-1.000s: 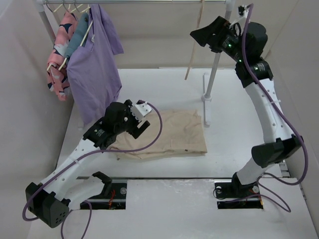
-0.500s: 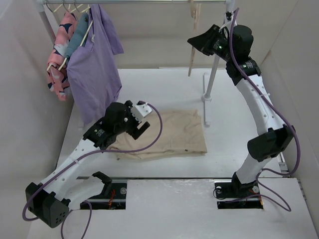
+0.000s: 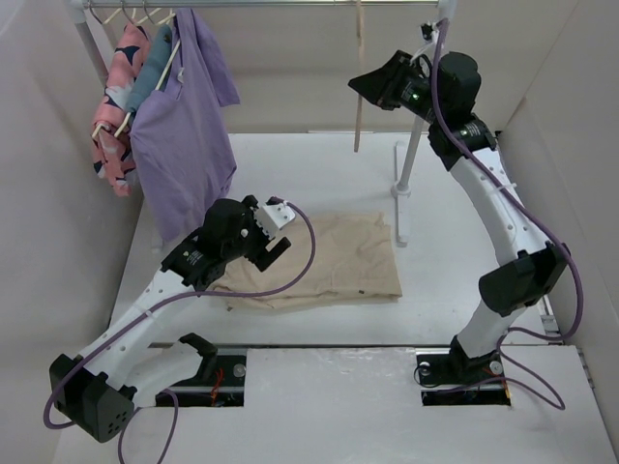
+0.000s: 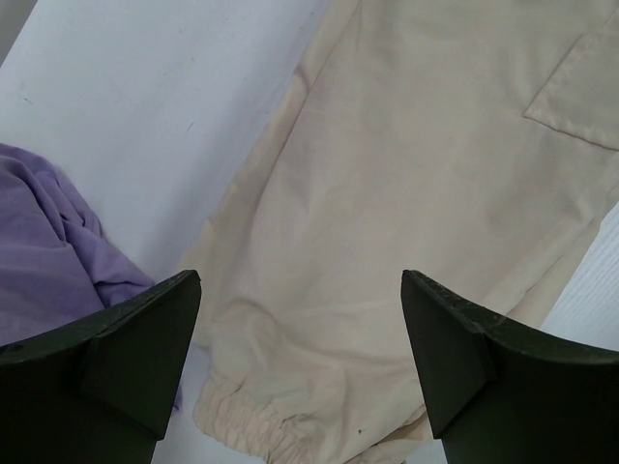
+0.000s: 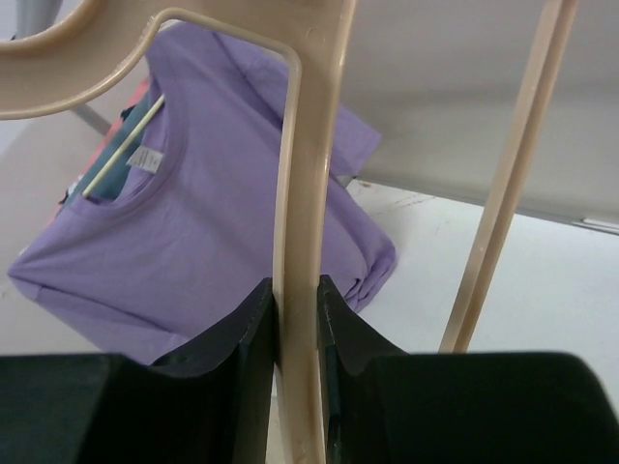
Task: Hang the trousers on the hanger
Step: Pick up the hanger from the clothesline.
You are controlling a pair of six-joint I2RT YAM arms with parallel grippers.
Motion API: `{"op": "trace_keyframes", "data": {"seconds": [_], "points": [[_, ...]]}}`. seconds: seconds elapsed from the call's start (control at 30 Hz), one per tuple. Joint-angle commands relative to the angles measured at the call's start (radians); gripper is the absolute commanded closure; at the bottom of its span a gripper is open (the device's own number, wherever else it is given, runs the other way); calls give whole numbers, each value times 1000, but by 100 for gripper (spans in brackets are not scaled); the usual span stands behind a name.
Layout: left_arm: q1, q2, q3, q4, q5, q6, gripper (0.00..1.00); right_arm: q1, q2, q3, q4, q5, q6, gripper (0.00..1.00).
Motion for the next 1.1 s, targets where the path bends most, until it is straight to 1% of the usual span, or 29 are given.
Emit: {"op": "trace_keyframes", "data": {"seconds": [0.0, 0.1, 0.17, 0.23, 0.27, 0.3, 0.4, 0.43, 0.47, 0.5, 0.53, 0.57, 0.6, 0.63, 0.67, 0.7, 0.73, 0.77, 0.8, 0.83, 0.87, 0.9, 0.93, 0.97, 1.03, 1.07], "points": [[-1, -19, 42, 19, 1, 12, 18, 70, -64, 34, 106, -31, -83, 100], [-1, -19, 62, 19, 1, 0, 18, 84, -88, -17, 106, -31, -92, 100], [-1, -31, 71, 28, 1, -10, 18, 93, -117, -101, 106, -10, -92, 100], [-1, -56, 82, 28, 56, -20, 18, 105, -128, -164, 106, 10, -92, 100], [-1, -82, 82, 28, 85, -20, 18, 105, -144, -219, 106, 10, -92, 100], [-1, -97, 82, 37, 160, -20, 15, 116, -159, -245, 106, 10, -92, 100], [-1, -166, 72, 37, 295, -20, 10, 138, -196, -355, 106, 32, -92, 100], [-1, -183, 62, 49, 372, -20, 6, 138, -207, -383, 106, 50, -92, 100], [-1, -200, 62, 63, 397, -29, 4, 153, -217, -412, 106, 62, -92, 100], [-1, -212, 62, 109, 397, -52, 2, 171, -240, -473, 106, 78, -92, 100], [-1, -221, 62, 138, 397, -146, 0, 185, -251, -506, 106, 96, -92, 100], [-1, -221, 77, 161, 356, -199, 0, 197, -262, -540, 106, 142, -92, 100], [-1, -199, 99, 172, 347, -240, 0, 232, -272, -613, 106, 169, -92, 100], [-1, -148, 160, 172, 347, -274, 0, 254, -282, -648, 106, 197, -83, 100], [-1, -117, 194, 172, 347, -347, 0, 275, -295, -682, 106, 244, -83, 100], [-1, -85, 229, 158, 347, -386, 0, 294, -296, -713, 115, 262, -74, 100], [-1, -23, 289, 143, 347, -423, 0, 332, -308, -777, 126, 274, -64, 100], [-1, 10, 315, 134, 347, -460, 0, 352, -308, -805, 126, 288, -48, 100], [-1, 39, 341, 121, 347, -528, 0, 372, -308, -831, 140, 335, -38, 100], [12, 68, 366, 111, 347, -562, 0, 412, -308, -875, 140, 361, -38, 100], [26, 117, 401, 100, 378, -593, 0, 430, -318, -896, 140, 392, -14, 100], [57, 136, 410, 100, 438, -622, 0, 446, -319, -917, 140, 418, 0, 100], [57, 151, 410, 91, 454, -671, 0, 461, -329, -937, 152, 449, 11, 100], [71, 164, 410, 91, 463, -687, 0, 486, -338, -972, 164, 463, 21, 100], [80, 179, 410, 91, 448, -716, 0, 510, -339, -1001, 175, 493, 45, 100], [80, 193, 400, 80, 401, -736, 0, 535, -351, -1021, 175, 516, 57, 100]]}}
